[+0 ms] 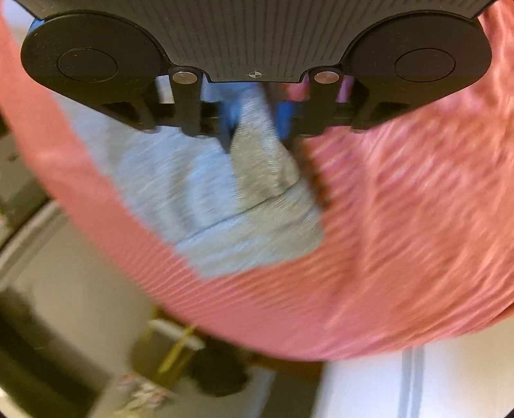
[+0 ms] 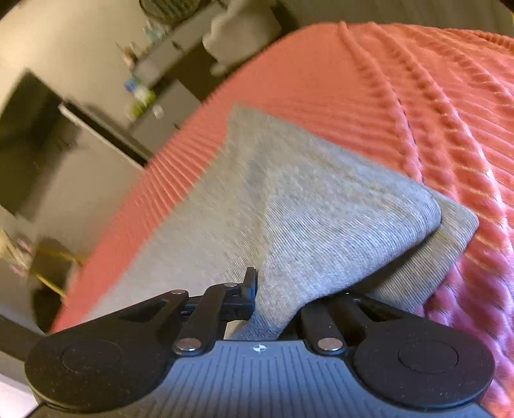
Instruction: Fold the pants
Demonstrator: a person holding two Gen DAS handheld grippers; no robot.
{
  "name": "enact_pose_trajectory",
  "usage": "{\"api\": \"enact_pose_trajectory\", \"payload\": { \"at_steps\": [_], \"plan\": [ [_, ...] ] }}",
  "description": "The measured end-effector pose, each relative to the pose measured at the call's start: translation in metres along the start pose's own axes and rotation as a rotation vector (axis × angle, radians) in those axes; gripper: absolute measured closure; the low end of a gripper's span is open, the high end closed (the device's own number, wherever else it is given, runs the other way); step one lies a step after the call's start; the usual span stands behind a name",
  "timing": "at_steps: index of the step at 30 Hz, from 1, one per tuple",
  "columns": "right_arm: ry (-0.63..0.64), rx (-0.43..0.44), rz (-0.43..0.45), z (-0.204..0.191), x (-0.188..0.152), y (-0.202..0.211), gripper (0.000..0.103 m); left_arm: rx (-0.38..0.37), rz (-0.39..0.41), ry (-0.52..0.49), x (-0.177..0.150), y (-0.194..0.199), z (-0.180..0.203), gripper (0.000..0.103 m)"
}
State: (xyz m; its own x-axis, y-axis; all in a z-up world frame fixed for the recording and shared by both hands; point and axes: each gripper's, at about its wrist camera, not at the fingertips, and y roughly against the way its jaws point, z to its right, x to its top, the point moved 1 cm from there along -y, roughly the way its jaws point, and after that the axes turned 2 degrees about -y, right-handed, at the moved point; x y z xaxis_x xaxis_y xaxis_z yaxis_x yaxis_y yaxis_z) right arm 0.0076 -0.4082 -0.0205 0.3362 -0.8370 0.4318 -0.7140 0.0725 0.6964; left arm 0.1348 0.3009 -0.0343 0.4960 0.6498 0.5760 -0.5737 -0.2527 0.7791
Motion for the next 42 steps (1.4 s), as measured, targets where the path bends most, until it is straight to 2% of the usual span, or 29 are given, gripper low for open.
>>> {"api": "enact_pose_trajectory", "payload": {
  "at_steps": [1, 2, 6, 10, 12, 17, 19, 22, 24, 26, 28, 29, 30, 31, 32, 33, 36, 38, 41, 42],
  "plan": [
    [-0.004, -0.005, -0.008, 0.001, 0.000, 0.000, 0.096, 0.023, 0.010, 0.017, -0.006, 0.003, 0.001, 0.036],
    [-0.007, 0.000, -0.011, 0.001, 0.000, 0.000, 0.095, 0.030, 0.025, 0.040, -0.012, 0.008, -0.001, 0.032],
    [-0.050, -0.002, -0.036, 0.013, 0.001, 0.002, 0.087, -0.014, 0.068, 0.108, -0.031, 0.040, -0.001, 0.029],
    [-0.162, 0.040, -0.042, 0.029, 0.003, 0.003, 0.081, -0.121, 0.091, 0.074, -0.066, 0.077, 0.021, 0.016],
    [-0.211, 0.064, -0.038, 0.035, 0.003, 0.007, 0.075, -0.178, 0.086, 0.025, -0.091, 0.092, 0.043, 0.015],
    [-0.222, 0.084, -0.039, 0.040, -0.003, 0.011, 0.075, -0.261, 0.042, -0.140, -0.153, 0.101, 0.102, 0.013],
    [-0.215, 0.088, -0.048, 0.042, -0.005, 0.009, 0.077, -0.288, -0.021, -0.179, -0.174, 0.098, 0.119, 0.013],
    [-0.194, 0.075, -0.046, 0.037, -0.003, 0.003, 0.080, -0.380, -0.116, -0.201, -0.194, 0.090, 0.129, 0.012],
    [-0.180, 0.069, -0.048, 0.037, -0.004, 0.000, 0.080, -0.363, -0.143, -0.226, -0.203, 0.082, 0.131, 0.012],
    [-0.173, 0.059, -0.069, 0.035, -0.005, -0.005, 0.078, -0.337, -0.131, -0.245, -0.204, 0.076, 0.133, 0.012],
    [-0.154, 0.056, -0.080, 0.031, -0.004, -0.009, 0.071, -0.324, -0.109, -0.264, -0.204, 0.076, 0.134, 0.011],
    [-0.145, 0.065, -0.084, 0.029, -0.004, -0.011, 0.060, -0.318, -0.106, -0.273, -0.204, 0.075, 0.134, 0.010],
    [-0.143, 0.092, -0.086, 0.027, -0.004, -0.012, 0.044, -0.315, -0.105, -0.283, -0.206, 0.075, 0.136, 0.010],
    [-0.142, 0.118, -0.086, 0.025, -0.003, -0.012, 0.034, -0.310, -0.102, -0.298, -0.210, 0.077, 0.139, 0.009],
    [-0.131, 0.149, -0.090, 0.021, -0.004, -0.014, 0.018, -0.305, -0.100, -0.313, -0.210, 0.078, 0.141, 0.009],
    [-0.107, 0.171, -0.100, 0.016, -0.004, -0.016, 0.008, -0.301, -0.099, -0.328, -0.211, 0.079, 0.144, 0.009],
    [0.000, 0.146, -0.115, 0.000, -0.007, -0.023, 0.004, -0.290, -0.098, -0.353, -0.214, 0.083, 0.151, 0.008],
    [0.024, 0.137, -0.121, -0.004, -0.007, -0.025, 0.004, -0.286, -0.098, -0.359, -0.215, 0.085, 0.150, 0.008],
    [-0.096, 0.185, -0.123, 0.008, -0.002, -0.023, 0.004, -0.279, -0.097, -0.371, -0.216, 0.086, 0.151, 0.008],
    [-0.153, 0.208, -0.122, 0.015, 0.000, -0.022, 0.009, -0.276, -0.098, -0.375, -0.216, 0.085, 0.151, 0.008]
  ]
}}
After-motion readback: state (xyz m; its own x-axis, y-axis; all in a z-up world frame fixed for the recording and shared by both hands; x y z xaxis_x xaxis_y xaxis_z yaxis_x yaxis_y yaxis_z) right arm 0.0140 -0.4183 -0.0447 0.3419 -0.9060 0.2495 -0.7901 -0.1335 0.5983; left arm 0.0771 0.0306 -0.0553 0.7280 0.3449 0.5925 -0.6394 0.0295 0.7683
